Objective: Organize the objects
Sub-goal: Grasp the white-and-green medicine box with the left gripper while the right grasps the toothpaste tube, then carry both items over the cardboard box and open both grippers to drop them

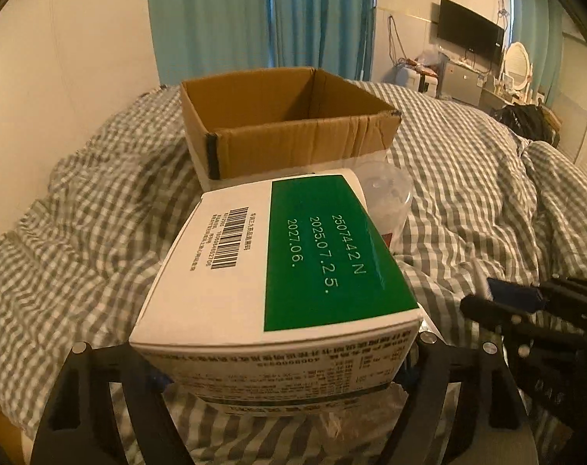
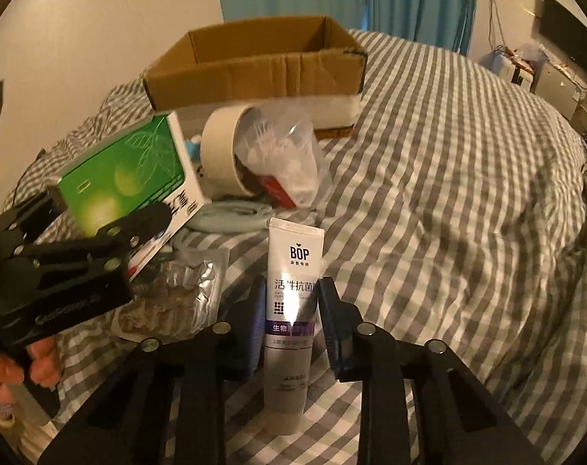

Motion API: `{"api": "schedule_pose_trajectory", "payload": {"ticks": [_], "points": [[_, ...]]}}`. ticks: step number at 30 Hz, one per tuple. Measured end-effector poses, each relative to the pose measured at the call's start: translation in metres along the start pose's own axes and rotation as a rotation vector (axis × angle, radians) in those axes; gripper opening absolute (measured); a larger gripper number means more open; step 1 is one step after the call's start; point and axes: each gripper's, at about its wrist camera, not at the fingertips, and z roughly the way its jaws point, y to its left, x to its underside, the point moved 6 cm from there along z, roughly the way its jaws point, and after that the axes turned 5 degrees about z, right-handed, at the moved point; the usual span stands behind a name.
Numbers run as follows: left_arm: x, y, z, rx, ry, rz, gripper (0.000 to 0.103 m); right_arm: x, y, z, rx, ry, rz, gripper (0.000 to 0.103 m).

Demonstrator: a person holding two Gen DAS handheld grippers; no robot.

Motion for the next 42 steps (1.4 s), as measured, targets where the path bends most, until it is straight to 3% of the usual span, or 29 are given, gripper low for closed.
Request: {"api": "schedule_pose_trajectory", "payload": {"ticks": [10,21,32,42], "points": [[-0.025,0.012,-0.051,-0.050,-0.110,-0.030,0.083,-0.017,0.015,-0.048,0.035,-0.135,-0.040,0.014],[-0.048,0.026,-0.074,-0.100,-0.158,-0.084,0.083,-0.036,0.017,-0.089,-0.005,-0.244,-0.044,0.013],[-0.105,0.040,-0.068,-0.110,-0.218,-0.096,0.083,-0.118,0.019,-0.122,-0.037,-0.390,-0.077,0.013],[-0.159,0.064,-0.040,-0.156,-0.268,-0.096,0.083,-0.192,0.023,-0.092,-0.083,-0.410,-0.088,0.013]]}}
